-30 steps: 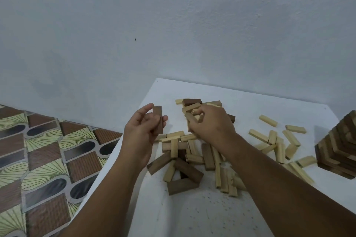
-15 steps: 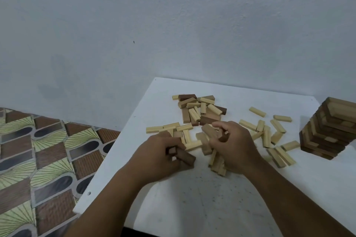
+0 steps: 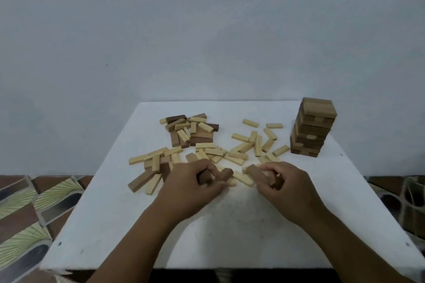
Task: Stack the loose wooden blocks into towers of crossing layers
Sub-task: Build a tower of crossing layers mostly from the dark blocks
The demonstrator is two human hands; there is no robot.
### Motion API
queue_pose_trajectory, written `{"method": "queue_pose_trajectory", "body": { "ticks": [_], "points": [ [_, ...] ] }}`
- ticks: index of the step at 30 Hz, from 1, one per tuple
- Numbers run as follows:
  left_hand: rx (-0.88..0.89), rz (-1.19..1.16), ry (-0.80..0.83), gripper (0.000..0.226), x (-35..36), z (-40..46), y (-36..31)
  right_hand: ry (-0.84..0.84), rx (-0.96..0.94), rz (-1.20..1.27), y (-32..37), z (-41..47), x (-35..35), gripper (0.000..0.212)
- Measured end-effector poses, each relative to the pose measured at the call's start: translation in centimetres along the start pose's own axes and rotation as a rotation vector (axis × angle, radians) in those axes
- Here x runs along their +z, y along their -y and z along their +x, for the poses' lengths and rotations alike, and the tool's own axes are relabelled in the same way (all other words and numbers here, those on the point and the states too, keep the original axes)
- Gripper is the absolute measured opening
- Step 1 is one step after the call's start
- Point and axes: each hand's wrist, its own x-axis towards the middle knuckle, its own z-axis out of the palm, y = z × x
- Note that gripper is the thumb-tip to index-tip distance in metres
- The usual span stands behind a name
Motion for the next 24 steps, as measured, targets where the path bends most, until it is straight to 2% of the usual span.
{"method": "queue_pose_trajectory", "body": {
  "ticks": [2,7,10,13,19,24],
  "points": [
    [-0.023,0.022,0.001,0.019,2.7,0.6,-1.8,0.001,0.053,-0.028,-1.2,-1.0,-1.3,0.037],
    [0.016,0.081,0.098,0.018,8.6,1.9,-5.4,0.029,0.189,-0.151,-3.9,-2.9,-3.9,0.022],
    [0.040,0.174,0.107,0.020,10.6,2.6,-6.5,0.039,0.193,-0.083,-4.7,-3.5,-4.9,0.032],
    [0.059,0.155,0.097,0.023,11.3,3.0,-6.7,-0.004,0.272,0.027,-5.3,-3.2,-6.0,0.032],
    [0.032,0.031,0.174,0.025,10.3,3.4,-6.3,-0.008,0.176,-0.115,-5.9,-2.3,-6.3,0.015],
    [0.056,0.060,0.225,0.023,10.0,3.7,-6.2,0.029,0.221,-0.129,-5.0,-2.1,-5.9,0.028]
  ]
}}
